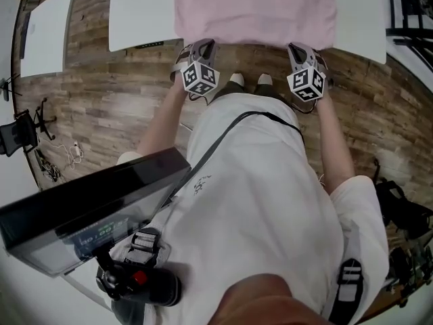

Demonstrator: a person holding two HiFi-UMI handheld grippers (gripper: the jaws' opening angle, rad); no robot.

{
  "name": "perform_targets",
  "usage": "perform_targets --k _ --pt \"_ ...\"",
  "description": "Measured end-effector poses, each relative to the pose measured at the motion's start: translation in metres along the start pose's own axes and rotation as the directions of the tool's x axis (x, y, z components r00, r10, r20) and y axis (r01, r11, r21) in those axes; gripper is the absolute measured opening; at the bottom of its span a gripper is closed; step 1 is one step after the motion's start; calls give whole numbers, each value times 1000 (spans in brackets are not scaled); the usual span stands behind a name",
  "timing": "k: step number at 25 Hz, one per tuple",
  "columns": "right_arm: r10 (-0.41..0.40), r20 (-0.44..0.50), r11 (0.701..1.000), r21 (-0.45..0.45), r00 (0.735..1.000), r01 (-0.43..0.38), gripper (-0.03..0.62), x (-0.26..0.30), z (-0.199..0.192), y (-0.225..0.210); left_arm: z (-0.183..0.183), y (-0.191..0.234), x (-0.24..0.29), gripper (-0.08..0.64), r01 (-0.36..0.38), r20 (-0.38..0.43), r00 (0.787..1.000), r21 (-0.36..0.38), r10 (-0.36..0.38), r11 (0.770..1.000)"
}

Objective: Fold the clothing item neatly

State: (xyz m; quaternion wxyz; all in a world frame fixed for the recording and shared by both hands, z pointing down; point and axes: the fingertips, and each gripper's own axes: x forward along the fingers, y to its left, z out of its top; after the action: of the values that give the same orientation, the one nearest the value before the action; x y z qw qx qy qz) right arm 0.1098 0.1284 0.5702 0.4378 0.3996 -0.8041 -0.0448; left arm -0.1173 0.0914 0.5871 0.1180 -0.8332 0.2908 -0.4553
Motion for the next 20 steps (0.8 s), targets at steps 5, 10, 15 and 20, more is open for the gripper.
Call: perform_targets --k 5,10,15,20 --pt "43 -2 998 -50 999 -43 73 -2 1 11 -4 -7 1 50 17 -9 1000 12 -17 1000" --pt "72 -33 990 -117 997 -76 152 5 0 22 -14 -14 3 140 45 -44 998 49 -43 998" --pt "59 -57 985 -160 997 -68 226 13 3 26 -21 -8 6 156 14 -69 998 113 -7 994" --pt "59 -79 977 -200 995 -73 242 19 3 24 -17 6 8 156 -32 -78 996 168 45 985"
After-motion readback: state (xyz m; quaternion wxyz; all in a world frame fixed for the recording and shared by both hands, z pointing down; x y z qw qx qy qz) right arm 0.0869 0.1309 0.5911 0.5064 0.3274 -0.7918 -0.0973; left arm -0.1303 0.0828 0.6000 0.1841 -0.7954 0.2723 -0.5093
